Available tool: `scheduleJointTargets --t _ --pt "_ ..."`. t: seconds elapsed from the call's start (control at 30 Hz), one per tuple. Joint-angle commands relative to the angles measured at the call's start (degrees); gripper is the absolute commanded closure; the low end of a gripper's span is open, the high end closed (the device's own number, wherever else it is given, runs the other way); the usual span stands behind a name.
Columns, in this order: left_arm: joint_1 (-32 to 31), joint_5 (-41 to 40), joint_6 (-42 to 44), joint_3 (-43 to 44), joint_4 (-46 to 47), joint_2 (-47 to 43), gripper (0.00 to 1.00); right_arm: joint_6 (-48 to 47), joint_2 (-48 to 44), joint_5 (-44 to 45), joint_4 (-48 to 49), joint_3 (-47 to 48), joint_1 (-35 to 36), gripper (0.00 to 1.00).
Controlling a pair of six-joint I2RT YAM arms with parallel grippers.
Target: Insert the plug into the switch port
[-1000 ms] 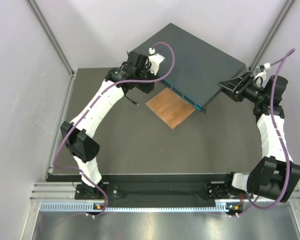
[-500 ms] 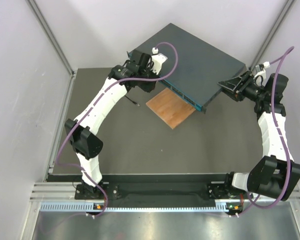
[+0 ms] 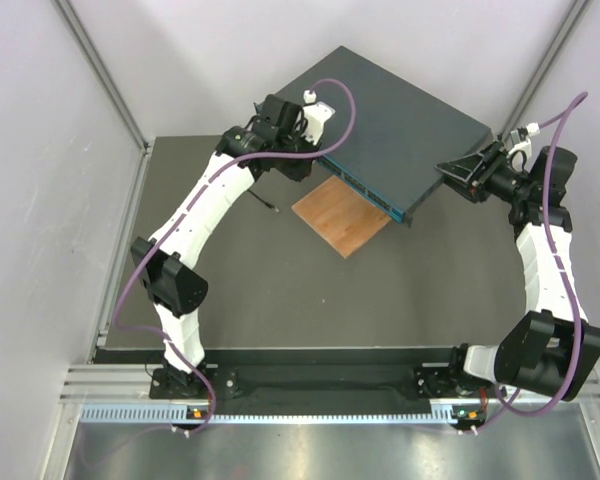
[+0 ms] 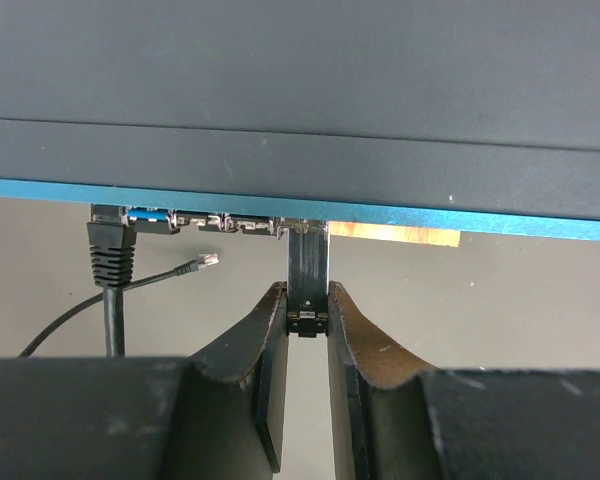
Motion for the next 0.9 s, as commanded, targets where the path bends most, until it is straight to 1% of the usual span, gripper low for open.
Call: scheduleJointTargets --t 0.0,0.1,0.17,0.27,0.5,0.53,0.63,0.67,0.8,0.87 --pt "0.02 0.85 -1.66 4.36 6.60 -0.38 1.00 -7.67 0.29 -0.69 4.25 3.47 2.50 1.00" --pt "0.10 1.82 -2.62 4.45 7.83 -0.21 0.98 -7.67 0.11 -0.78 4.16 3.47 2.41 1.00" --pt "-0.07 2.43 -3.59 4.19 9.15 -0.03 0.93 -7.67 0.11 -0.87 4.34 3.47 2.50 1.00" --pt "0.02 3.14 -5.17 3.23 11.69 0.06 0.90 -7.50 0.20 -0.87 4.42 3.38 2.67 1.00" --pt "-0.25 3.84 -7.81 1.38 17.58 0.41 0.90 -6.10 0.46 -1.31 5.65 3.03 2.85 1.00" --pt "-0.42 3.75 -7.90 0.07 19.59 -0.03 0.88 -5.92 0.46 -1.39 5.83 3.03 2.85 1.00" --pt "-0.51 3.58 -7.73 -1.00 20.93 -0.64 0.81 -5.83 0.55 -1.39 5.92 3.11 2.85 1.00" --pt "-0.60 3.84 -7.64 -1.26 21.02 -0.91 0.75 -5.83 0.55 -1.39 6.01 3.11 2.85 1.00" --pt "-0.42 4.02 -6.50 -2.93 18.66 -2.84 0.62 -5.83 0.90 -1.31 5.83 3.38 2.76 1.00" --pt "-0.42 2.97 -5.79 -4.07 16.28 -4.59 0.58 -5.92 0.99 -1.39 5.57 3.38 2.85 1.00"
